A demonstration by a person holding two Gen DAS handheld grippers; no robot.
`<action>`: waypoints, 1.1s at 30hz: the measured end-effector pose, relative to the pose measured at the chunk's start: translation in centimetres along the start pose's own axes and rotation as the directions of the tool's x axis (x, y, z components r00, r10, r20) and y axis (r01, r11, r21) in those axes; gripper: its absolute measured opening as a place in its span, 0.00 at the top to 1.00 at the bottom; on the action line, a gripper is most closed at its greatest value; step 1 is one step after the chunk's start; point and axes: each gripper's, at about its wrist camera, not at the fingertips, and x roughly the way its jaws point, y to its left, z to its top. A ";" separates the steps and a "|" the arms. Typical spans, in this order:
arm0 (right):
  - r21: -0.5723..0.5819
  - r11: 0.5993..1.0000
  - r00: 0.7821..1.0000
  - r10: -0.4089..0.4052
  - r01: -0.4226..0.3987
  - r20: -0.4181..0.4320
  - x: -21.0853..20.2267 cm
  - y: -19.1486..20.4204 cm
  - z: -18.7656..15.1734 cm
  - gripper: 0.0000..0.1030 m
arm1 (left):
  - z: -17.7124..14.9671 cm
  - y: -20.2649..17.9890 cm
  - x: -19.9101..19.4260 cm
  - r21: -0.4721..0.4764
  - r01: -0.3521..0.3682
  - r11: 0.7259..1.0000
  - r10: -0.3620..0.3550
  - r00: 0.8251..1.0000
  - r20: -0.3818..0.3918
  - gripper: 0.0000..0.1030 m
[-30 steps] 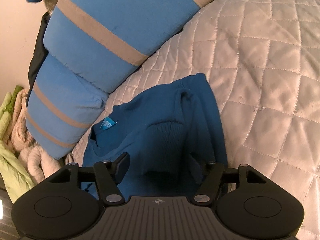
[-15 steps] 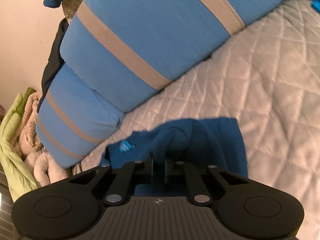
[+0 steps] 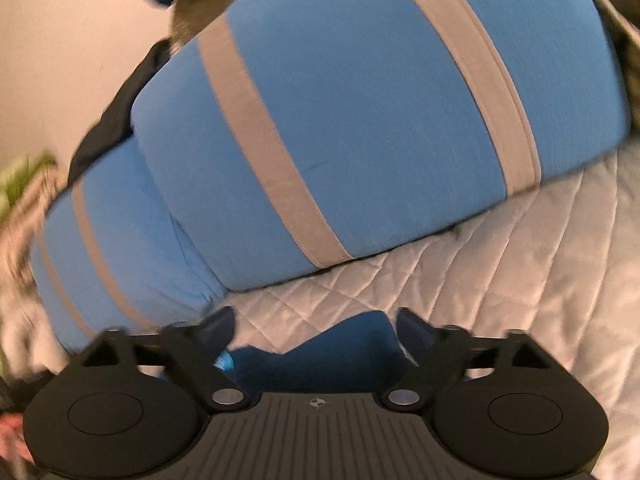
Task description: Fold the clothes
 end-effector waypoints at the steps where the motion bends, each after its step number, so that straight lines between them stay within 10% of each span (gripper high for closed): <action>1: -0.034 0.999 1.000 -0.025 0.025 -0.001 -0.3 0.3 -0.1 0.02 | -0.2 -0.2 -0.6 0.029 -0.019 0.999 0.019 1.000 0.010 0.38; 13: -0.358 0.885 0.948 -0.319 0.296 -0.004 -5.7 6.5 -2.5 0.00 | -4.5 -5.1 -8.0 0.361 -0.089 0.928 0.068 0.995 0.068 0.34; 22: -0.477 0.799 0.921 -0.386 0.366 0.060 -11.1 9.0 -4.1 0.00 | -10.8 -11.0 -14.5 0.655 -0.117 0.747 0.012 0.987 0.163 0.34; 33: -0.414 0.855 0.936 -0.352 0.311 -0.025 -22.4 5.6 -3.7 0.00 | -14.4 -11.0 -20.9 0.684 -0.015 0.730 -0.060 0.995 0.086 0.31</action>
